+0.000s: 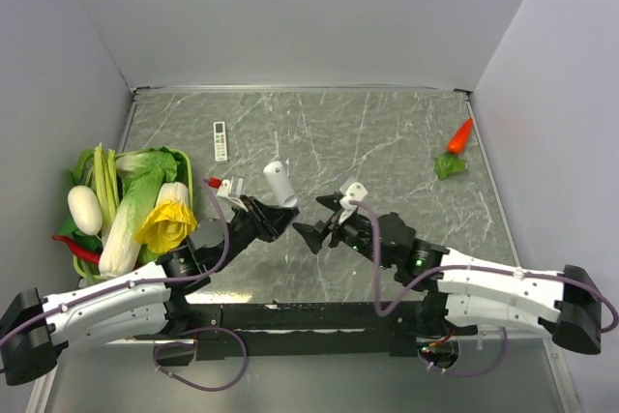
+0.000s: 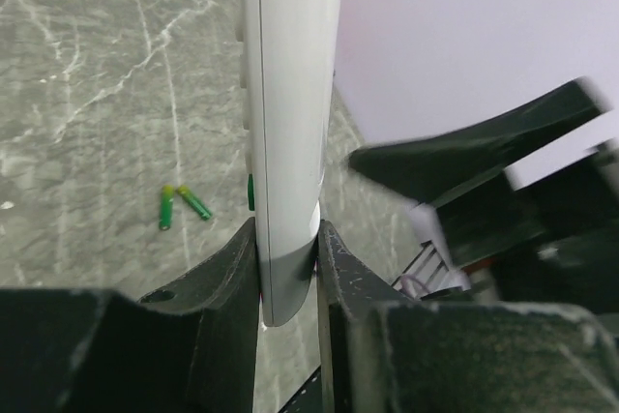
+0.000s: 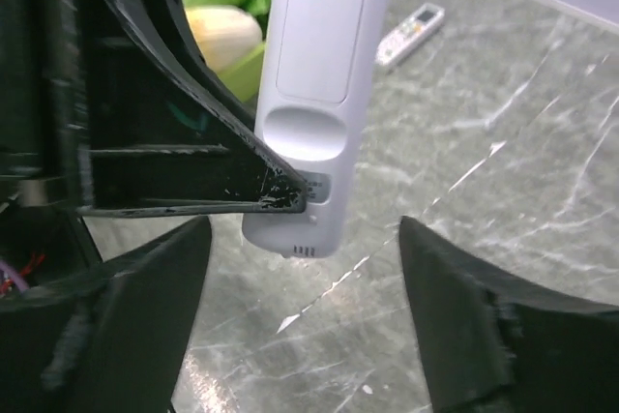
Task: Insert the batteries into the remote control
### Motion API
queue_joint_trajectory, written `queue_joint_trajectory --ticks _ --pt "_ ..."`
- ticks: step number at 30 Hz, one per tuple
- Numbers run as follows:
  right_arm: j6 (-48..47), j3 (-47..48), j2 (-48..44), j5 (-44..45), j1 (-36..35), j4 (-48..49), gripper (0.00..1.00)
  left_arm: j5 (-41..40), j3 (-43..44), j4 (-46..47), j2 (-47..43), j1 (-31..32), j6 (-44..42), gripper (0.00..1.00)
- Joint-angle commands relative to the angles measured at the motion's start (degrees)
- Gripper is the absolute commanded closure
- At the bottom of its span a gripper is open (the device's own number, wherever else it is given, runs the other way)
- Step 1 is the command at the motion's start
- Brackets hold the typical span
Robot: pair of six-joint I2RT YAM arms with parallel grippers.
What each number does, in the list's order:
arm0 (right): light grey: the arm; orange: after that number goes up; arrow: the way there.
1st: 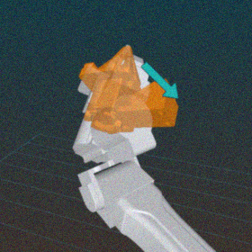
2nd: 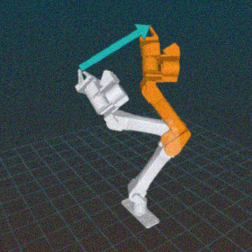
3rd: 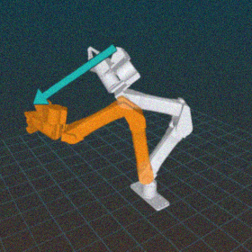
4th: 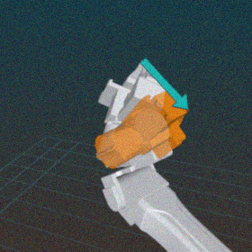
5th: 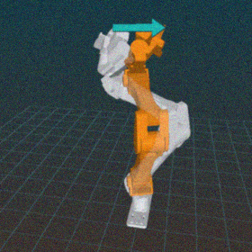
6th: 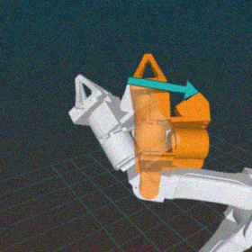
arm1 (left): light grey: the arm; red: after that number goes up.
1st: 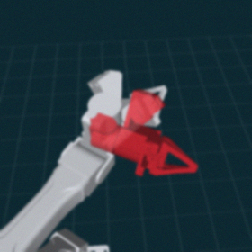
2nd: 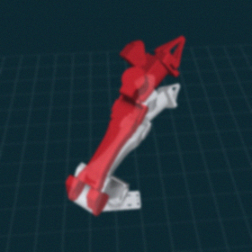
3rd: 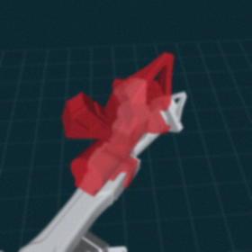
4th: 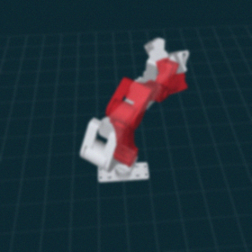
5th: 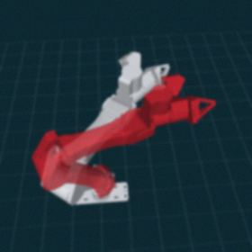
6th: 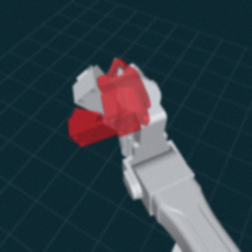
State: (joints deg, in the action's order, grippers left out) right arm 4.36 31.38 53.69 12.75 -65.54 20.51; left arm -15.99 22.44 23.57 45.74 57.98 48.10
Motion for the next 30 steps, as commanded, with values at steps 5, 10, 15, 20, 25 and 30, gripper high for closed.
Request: queue_joint_trajectory --ticks 5,10,15,20,25,30 --pt "-18.83 -2.89 -12.55 -6.41 -0.29 -0.05 0.04 8.86 5.42 -11.26 -0.65 -0.76 -9.51 0.99" --pt "-31.33 -3.34 -14.32 -9.59 -0.38 1.81 0.04 15.37 7.36 -14.34 -0.74 -0.76 -11.79 0.99" --pt "-40.29 -1.14 -11.77 -10.82 -0.29 0.67 0.03 17.83 9.20 -16.98 -0.74 -0.67 -13.46 0.99" --pt "-44.26 1.40 -10.54 -16.25 0.23 -1.70 0.05 20.20 10.43 -18.56 -0.21 -0.76 -14.17 0.99" --pt "-43.83 3.16 -10.01 -20.40 1.99 -3.73 0.10 21.44 10.96 -19.53 0.23 -0.76 -14.52 0.99" --pt "-43.30 4.57 -9.22 -24.26 3.40 -5.30 0.17 22.58 11.14 -19.88 1.11 -0.76 -14.61 0.99"
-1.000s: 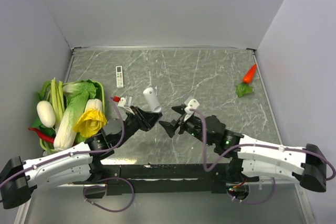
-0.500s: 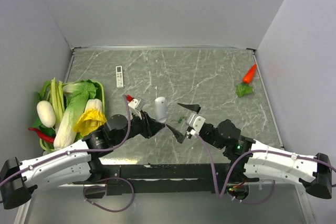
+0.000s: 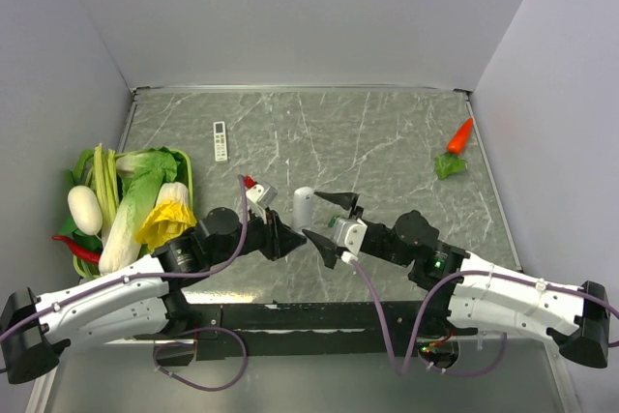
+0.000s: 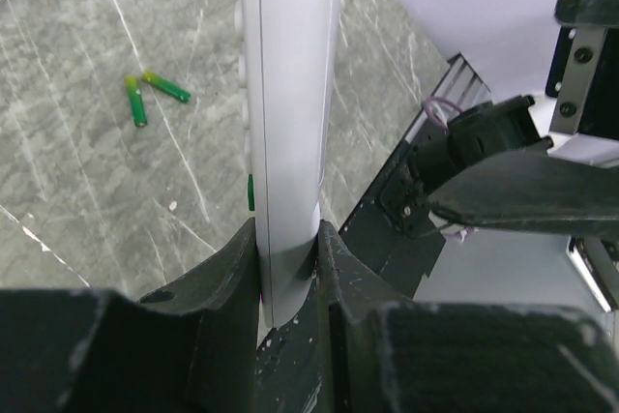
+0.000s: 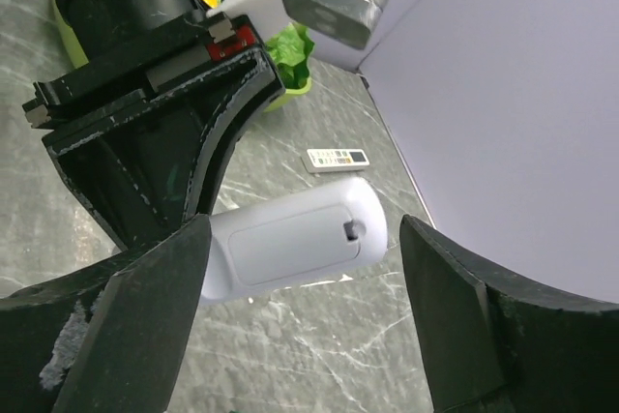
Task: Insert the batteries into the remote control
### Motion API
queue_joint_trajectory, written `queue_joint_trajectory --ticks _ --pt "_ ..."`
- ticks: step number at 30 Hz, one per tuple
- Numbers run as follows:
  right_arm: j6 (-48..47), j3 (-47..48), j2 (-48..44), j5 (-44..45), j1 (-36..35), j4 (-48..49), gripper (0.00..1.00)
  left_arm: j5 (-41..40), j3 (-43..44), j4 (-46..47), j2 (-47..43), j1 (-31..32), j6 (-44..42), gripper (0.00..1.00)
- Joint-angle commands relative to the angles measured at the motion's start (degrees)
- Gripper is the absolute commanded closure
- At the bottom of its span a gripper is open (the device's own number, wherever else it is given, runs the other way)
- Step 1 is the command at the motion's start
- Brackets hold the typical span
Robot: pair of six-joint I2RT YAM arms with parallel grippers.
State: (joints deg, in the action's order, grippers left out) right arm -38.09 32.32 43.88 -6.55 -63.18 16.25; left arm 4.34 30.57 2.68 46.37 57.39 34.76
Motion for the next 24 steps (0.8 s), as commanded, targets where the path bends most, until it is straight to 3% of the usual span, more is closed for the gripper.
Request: queue_joint_trajectory --ticks 1,8,24 --pt "-0.76 4.07 0.77 -5.49 1.73 -1.39 0.18 2.43 3.01 1.01 0.74 -0.08 -1.36 0.99" --pt "0.91 4.86 2.53 -9.18 4.90 -3.15 0.33 2.96 3.27 1.80 0.21 -0.08 -1.19 0.99" --pt "1.87 5.21 5.69 -10.50 7.01 -4.21 0.40 3.49 4.06 1.28 -0.66 -0.17 -1.45 0.99"
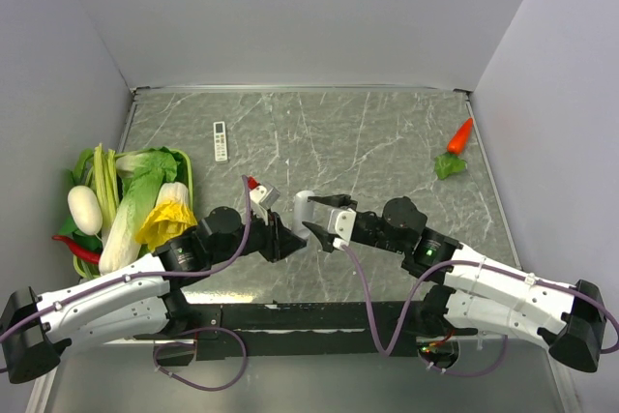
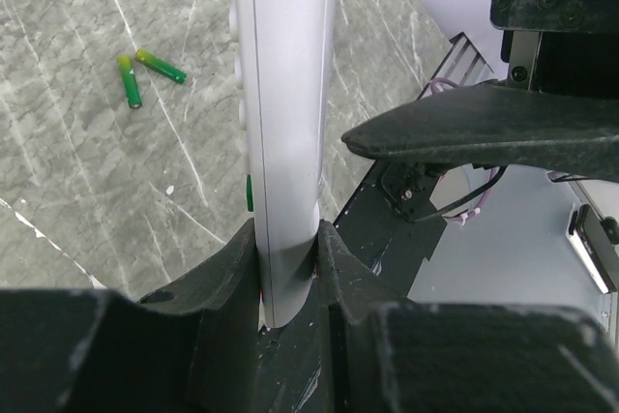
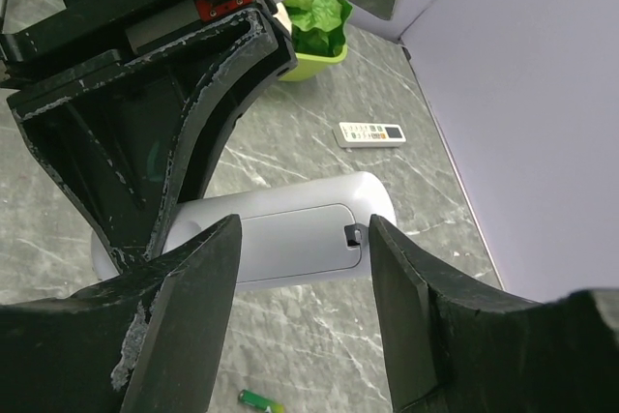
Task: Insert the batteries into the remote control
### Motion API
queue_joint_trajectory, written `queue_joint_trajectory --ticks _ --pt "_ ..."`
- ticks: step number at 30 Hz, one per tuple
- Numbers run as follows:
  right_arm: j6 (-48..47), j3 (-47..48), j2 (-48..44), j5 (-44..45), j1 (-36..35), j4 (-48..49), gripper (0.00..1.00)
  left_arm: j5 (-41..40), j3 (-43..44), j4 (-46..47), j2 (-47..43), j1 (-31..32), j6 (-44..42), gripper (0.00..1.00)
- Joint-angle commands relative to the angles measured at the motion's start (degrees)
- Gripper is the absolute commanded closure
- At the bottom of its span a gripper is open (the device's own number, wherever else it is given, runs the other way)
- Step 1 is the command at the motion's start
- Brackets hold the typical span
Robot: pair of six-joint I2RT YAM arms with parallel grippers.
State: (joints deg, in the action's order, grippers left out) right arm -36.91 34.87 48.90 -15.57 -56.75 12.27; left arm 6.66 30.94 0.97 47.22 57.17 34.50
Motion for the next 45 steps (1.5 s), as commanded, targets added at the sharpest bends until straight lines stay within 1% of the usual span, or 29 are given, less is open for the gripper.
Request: queue_joint_trajectory --ticks 1,9,16,25,26,29,32,34,38,42,45 --pt "0.78 2.57 0.67 -1.48 0.59 -0.49 0.40 0.99 3.69 2.98 -1.61 0.14 -1.02 0.99" --pt "1.40 2.22 1.10 -2.88 0.76 -1.81 0.48 0.47 4.04 3.42 -2.05 0.14 0.74 0.99" --pt "2.01 1.95 1.28 -3.76 0.59 -2.60 0.50 0.11 4.39 3.42 -1.87 0.14 2.24 0.99" --pt "2.36 2.75 1.54 -4.29 0.68 -4.36 0.63 -2.61 4.75 0.44 -0.99 0.14 1.71 0.99" --pt "2.45 2.74 1.54 -4.12 0.76 -4.36 0.68 -2.70 4.66 0.26 -0.90 0.05 1.62 0.99" --pt "2.80 2.57 1.63 -3.94 1.12 -4.36 0.76 -2.87 4.57 -0.27 -0.73 0.05 1.45 0.99" --pt "3.07 2.57 1.54 -3.94 1.55 -3.92 0.82 -2.96 4.04 -0.18 -0.99 0.05 1.36 0.99" --pt "3.33 2.48 1.63 -3.94 1.91 -3.75 0.84 -3.05 3.60 -0.18 -0.99 0.05 1.45 0.99" --pt "3.77 2.48 1.90 -3.76 2.52 -3.40 0.94 -3.05 2.20 0.26 -1.08 0.14 1.80 0.99" --pt "4.30 2.13 2.60 -3.85 3.40 -2.26 0.99 -2.00 1.06 0.96 -0.38 0.14 2.24 0.99" --pt "4.65 1.87 3.39 -4.03 4.37 -1.20 1.00 -1.30 0.26 1.22 0.41 0.05 2.50 0.99"
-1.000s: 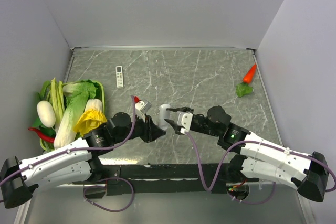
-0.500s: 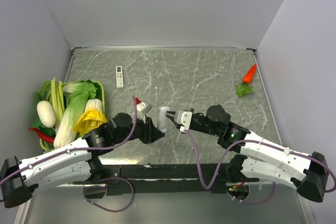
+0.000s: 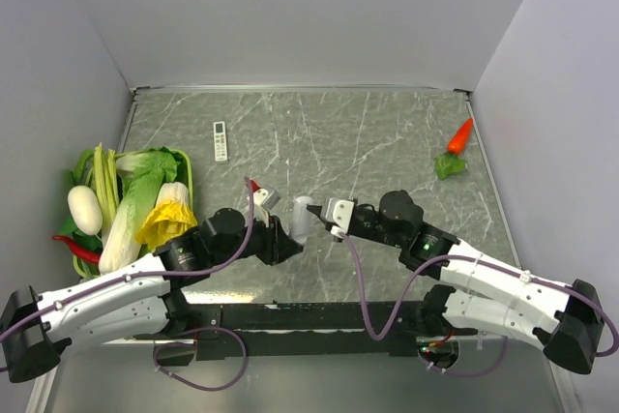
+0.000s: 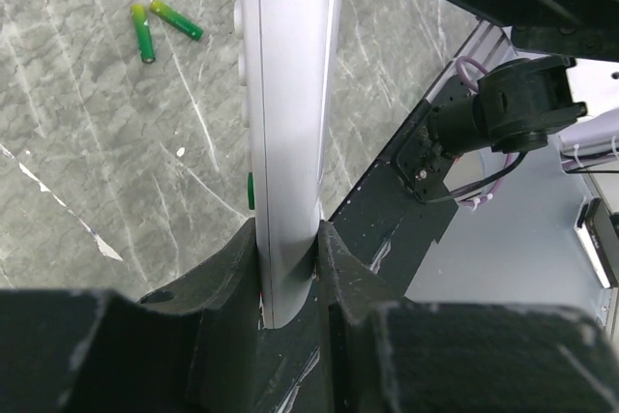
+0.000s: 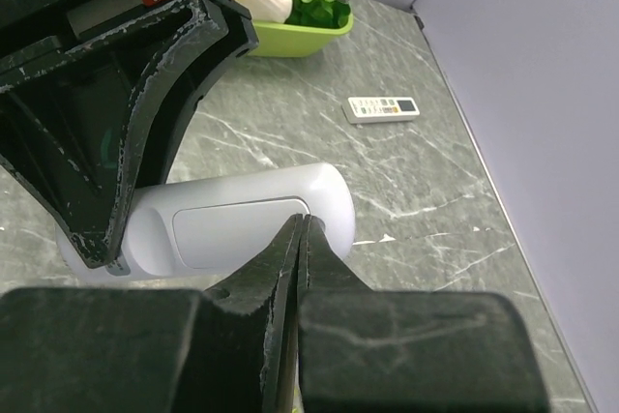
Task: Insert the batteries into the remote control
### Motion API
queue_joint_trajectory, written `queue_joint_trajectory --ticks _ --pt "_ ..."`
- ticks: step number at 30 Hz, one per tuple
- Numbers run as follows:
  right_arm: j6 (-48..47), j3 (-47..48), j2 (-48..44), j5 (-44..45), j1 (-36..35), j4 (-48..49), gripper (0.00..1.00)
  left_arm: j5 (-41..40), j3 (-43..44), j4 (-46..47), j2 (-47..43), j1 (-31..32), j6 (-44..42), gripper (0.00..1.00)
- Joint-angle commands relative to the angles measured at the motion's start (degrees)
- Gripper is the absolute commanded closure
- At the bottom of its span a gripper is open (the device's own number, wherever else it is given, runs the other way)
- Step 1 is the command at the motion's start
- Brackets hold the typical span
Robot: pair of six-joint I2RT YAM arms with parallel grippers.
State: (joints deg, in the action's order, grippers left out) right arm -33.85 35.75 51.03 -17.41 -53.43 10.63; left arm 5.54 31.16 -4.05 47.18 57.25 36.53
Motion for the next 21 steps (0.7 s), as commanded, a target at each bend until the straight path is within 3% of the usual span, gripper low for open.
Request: queue_joint_trajectory --ticks 1,13,20,21 --pt "1.68 0.99 1.44 -2.28 1.39 0.61 1.00 0.26 -0.22 6.25 0.81 -0.04 0.64 0.99" --pt "4.22 0.55 2.94 -4.56 6.41 3.69 1.00 -2.20 -3.73 6.26 2.83 -1.96 5.56 0.99" --pt "4.14 0.46 3.47 -6.58 6.76 2.55 1.00 2.19 -4.44 8.53 5.12 -4.87 6.09 0.99" --pt "3.79 0.46 3.64 -7.11 6.76 2.03 0.96 2.89 -4.35 8.62 5.20 -4.87 5.83 0.99"
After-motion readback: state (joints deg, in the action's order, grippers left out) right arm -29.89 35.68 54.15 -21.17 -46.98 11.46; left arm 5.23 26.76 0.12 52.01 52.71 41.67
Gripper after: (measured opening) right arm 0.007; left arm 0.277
